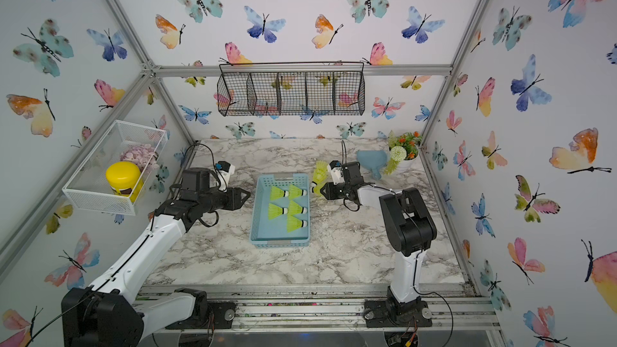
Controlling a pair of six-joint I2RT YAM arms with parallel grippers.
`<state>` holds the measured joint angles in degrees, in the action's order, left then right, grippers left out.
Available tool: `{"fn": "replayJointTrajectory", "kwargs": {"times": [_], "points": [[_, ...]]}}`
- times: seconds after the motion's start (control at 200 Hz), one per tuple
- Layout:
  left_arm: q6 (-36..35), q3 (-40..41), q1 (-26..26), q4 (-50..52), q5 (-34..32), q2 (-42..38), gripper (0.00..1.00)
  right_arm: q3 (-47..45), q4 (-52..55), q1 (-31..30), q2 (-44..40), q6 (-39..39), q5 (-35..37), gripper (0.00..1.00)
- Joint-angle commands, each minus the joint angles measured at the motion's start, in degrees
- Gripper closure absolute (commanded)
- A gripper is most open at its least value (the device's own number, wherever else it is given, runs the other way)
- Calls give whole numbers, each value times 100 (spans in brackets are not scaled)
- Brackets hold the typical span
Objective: Put the shuttlecocks into the storage box
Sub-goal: Pick up the shuttlecock at the center of the board, then place the shuttlecock at the center of the board.
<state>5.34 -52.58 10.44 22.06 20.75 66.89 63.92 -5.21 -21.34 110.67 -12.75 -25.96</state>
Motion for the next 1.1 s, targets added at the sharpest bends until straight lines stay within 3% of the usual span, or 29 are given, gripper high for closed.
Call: {"fn": "replayJointTrajectory", "kwargs": {"times": [0.0,0.21,0.335,0.696,1.096], "points": [[-2,23,-79,-114,76,-124,49,185,-96,16,127,-43,-256,72],[-13,20,-147,-96,72,-125,49,118,17,16,17,-30,-226,92],[89,56,-214,-196,176,-111,49,-77,315,13,-318,63,211,96],[95,54,-281,-191,271,-115,49,-1348,1055,8,-1739,150,1267,96],[98,51,-325,-162,290,-100,50,-2621,1120,7,-2851,-128,1018,89]]}}
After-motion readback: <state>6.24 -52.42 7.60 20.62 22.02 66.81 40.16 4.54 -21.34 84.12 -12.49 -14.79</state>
